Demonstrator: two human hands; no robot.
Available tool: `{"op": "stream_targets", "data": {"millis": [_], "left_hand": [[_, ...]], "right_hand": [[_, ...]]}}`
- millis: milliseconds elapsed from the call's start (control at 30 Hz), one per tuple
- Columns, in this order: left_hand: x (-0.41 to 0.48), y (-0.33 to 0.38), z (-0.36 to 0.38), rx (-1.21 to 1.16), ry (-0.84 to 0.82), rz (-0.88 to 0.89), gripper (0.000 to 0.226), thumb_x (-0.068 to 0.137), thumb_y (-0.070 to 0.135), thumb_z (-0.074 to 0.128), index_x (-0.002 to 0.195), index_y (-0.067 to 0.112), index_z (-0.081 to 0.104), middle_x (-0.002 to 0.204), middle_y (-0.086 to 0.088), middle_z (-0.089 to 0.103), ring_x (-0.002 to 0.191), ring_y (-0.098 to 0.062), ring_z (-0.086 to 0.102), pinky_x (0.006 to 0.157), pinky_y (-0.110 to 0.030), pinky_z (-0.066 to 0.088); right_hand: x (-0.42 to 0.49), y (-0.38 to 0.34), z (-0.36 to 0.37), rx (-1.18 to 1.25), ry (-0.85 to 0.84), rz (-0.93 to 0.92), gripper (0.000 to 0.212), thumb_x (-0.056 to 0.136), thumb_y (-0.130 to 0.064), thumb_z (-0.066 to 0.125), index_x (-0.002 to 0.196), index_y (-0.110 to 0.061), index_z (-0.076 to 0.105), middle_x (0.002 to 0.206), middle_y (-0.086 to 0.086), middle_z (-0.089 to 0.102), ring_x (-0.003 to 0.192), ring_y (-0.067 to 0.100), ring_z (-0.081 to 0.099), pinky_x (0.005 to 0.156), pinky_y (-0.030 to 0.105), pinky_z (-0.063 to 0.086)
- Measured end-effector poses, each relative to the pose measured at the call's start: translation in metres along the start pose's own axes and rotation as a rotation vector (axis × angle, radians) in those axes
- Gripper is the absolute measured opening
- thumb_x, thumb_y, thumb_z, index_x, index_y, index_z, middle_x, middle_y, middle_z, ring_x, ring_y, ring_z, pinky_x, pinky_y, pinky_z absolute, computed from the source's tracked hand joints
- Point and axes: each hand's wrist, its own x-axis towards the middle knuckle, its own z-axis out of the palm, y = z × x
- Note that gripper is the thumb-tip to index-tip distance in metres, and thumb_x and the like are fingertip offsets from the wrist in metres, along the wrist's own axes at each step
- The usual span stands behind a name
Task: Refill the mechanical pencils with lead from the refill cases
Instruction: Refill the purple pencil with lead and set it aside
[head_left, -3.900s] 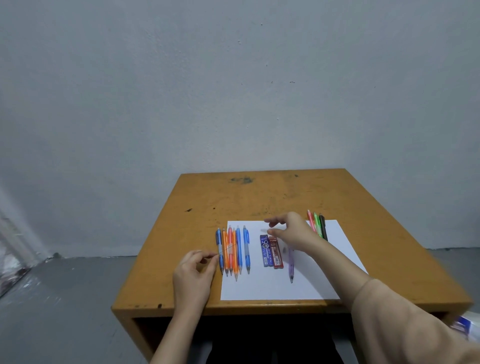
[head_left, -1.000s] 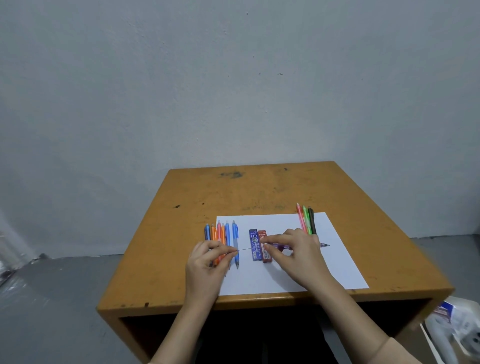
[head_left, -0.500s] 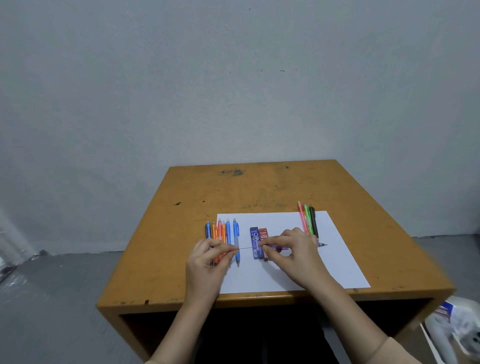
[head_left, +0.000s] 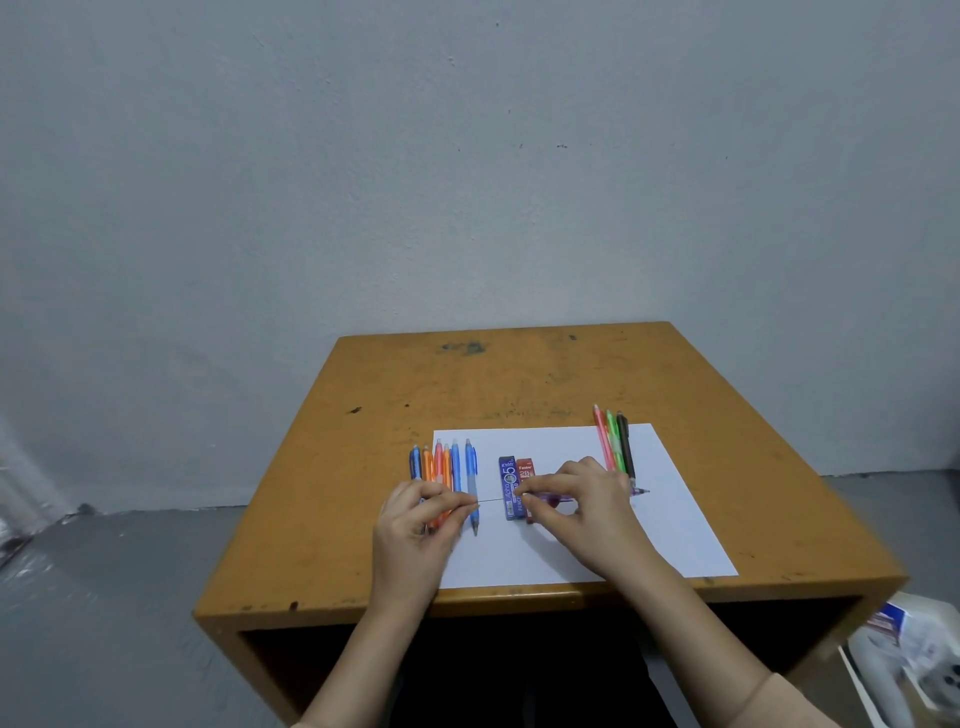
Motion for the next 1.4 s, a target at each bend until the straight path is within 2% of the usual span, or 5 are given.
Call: {"op": "stream_targets", "data": {"millis": [367, 600, 1067, 1267, 1400], "left_hand": [[0.0, -0.002, 0.0, 0.024, 0.005, 0.049, 0.015, 0.073, 0.026, 0.071, 0.086, 0.02, 0.077, 0.083, 0.01, 0.062, 0.087, -0.01, 0.054, 0.069, -0.04, 0.053], [-0.001, -0.003, 0.001, 0.054, 0.004, 0.054, 0.018, 0.072, 0.013, 0.078, 0.087, 0.022, 0.076, 0.082, 0.012, 0.06, 0.091, -0.003, 0.049, 0.069, -0.039, 0.052], [-0.001, -0.005, 0.002, 0.063, 0.022, 0.123, 0.015, 0.075, 0.027, 0.072, 0.087, 0.021, 0.076, 0.081, 0.014, 0.057, 0.085, -0.005, 0.051, 0.065, -0.036, 0.051], [-0.001, 0.002, -0.001, 0.06, -0.006, 0.031, 0.039, 0.07, 0.031, 0.079, 0.105, 0.036, 0.063, 0.089, 0.025, 0.056, 0.088, -0.004, 0.056, 0.073, -0.034, 0.055], [0.0, 0.004, 0.001, 0.064, 0.004, -0.069, 0.033, 0.071, 0.024, 0.08, 0.103, 0.028, 0.069, 0.085, 0.024, 0.058, 0.087, -0.009, 0.06, 0.074, -0.038, 0.056]], "right_hand": [[-0.001, -0.004, 0.002, -0.037, 0.0, -0.017, 0.022, 0.091, -0.044, 0.057, 0.109, -0.041, 0.068, 0.1, -0.012, 0.064, 0.098, 0.003, 0.042, 0.085, 0.029, 0.02], [-0.002, -0.004, 0.003, -0.054, -0.004, -0.025, 0.022, 0.091, -0.044, 0.056, 0.109, -0.042, 0.068, 0.1, -0.013, 0.063, 0.099, 0.003, 0.042, 0.087, 0.029, 0.021], [-0.002, -0.011, 0.014, -0.089, 0.003, -0.057, 0.022, 0.092, -0.044, 0.054, 0.109, -0.043, 0.068, 0.1, -0.013, 0.062, 0.102, 0.003, 0.042, 0.084, 0.029, 0.019], [0.0, -0.012, 0.018, -0.078, 0.067, -0.011, 0.021, 0.091, -0.043, 0.055, 0.107, -0.041, 0.069, 0.094, -0.013, 0.061, 0.104, 0.005, 0.044, 0.085, 0.031, 0.02], [0.001, -0.014, 0.021, -0.069, 0.125, 0.036, 0.022, 0.091, -0.043, 0.055, 0.108, -0.041, 0.069, 0.093, -0.012, 0.061, 0.101, 0.007, 0.044, 0.082, 0.03, 0.019]]}}
